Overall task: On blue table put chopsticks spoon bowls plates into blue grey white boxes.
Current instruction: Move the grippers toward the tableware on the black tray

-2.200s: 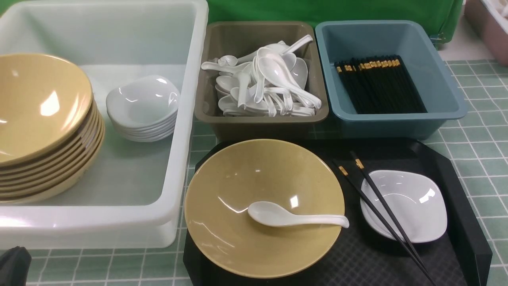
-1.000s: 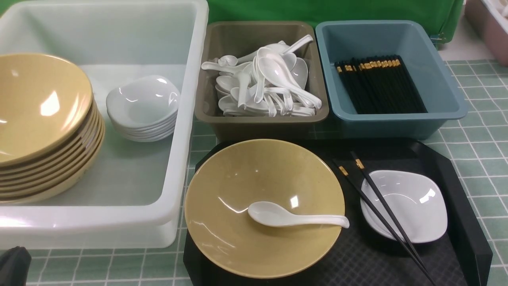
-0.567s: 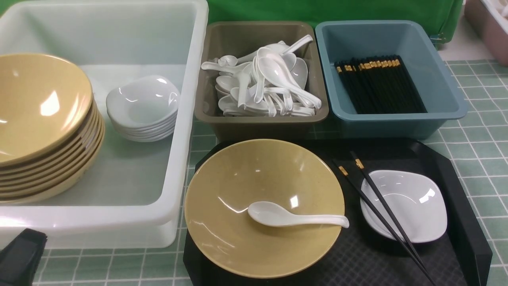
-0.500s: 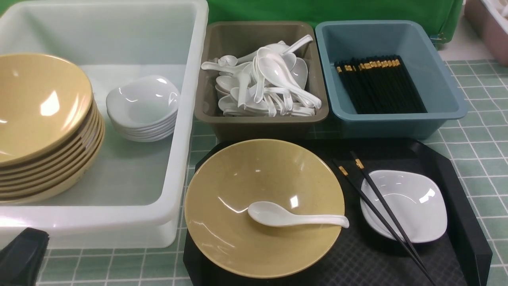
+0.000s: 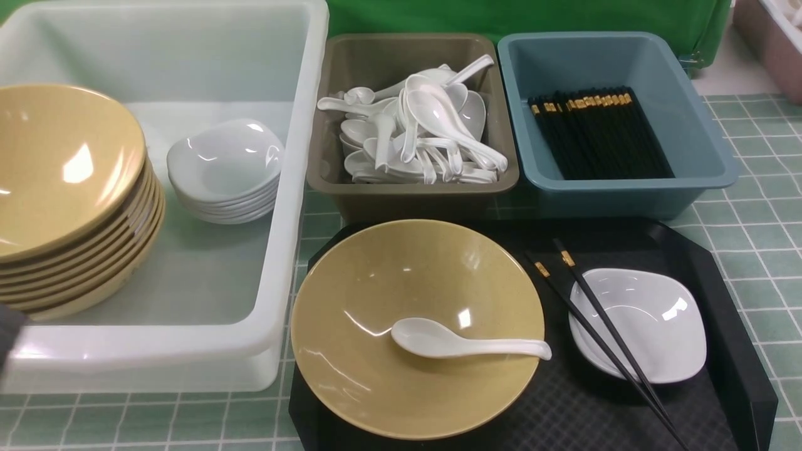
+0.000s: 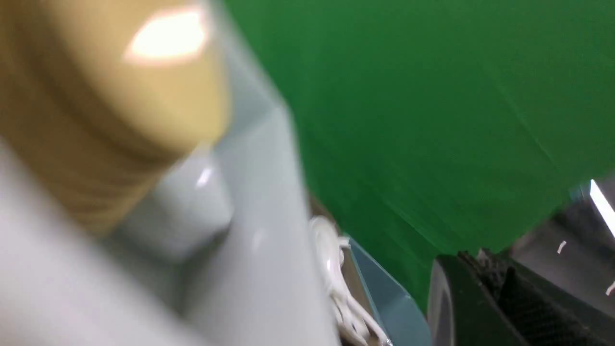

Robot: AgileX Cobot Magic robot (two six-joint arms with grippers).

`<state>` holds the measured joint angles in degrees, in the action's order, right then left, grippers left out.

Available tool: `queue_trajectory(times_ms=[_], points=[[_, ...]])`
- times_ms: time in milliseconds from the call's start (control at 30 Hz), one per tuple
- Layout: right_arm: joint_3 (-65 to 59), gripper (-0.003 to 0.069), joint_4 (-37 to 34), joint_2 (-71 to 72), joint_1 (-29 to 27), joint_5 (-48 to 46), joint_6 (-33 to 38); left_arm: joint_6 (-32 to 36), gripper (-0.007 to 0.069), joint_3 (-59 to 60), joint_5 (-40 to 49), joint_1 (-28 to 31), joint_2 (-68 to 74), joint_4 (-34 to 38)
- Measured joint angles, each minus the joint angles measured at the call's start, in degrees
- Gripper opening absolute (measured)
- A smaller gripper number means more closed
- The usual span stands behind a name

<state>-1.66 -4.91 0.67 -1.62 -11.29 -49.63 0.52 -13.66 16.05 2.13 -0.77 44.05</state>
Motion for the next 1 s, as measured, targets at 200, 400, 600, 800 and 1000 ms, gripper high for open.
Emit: queue_trajectory(times_ms=[200,400,600,800,1000], points=[[8.05,0.0232,-0.05,-2.14,4.2,-6.58,18.22,15.95,0.0002,-15.72,11.52,0.6,9.44,-12.02],[24.11,0.0138,0.0,-17.34,5.94,-17.62,36.21,12.44,0.0002,-28.02,29.03,1.11,27.51,-30.58],[43.41,0.0062,0.14,-37.98,6.27,-41.2,56.29,10.37,0.0002,-35.0,40.31,-8.35,41.51,-40.15],[49.7,0.006,0.26,-49.44,11.26,-47.61,60.13,11.09,0.0002,-39.01,42.08,-23.3,51.39,-40.64],[55.53,0.0065,0.26,-62.31,19.01,-48.84,60.46,11.75,0.0002,-45.91,42.38,-36.88,62.4,-40.71]])
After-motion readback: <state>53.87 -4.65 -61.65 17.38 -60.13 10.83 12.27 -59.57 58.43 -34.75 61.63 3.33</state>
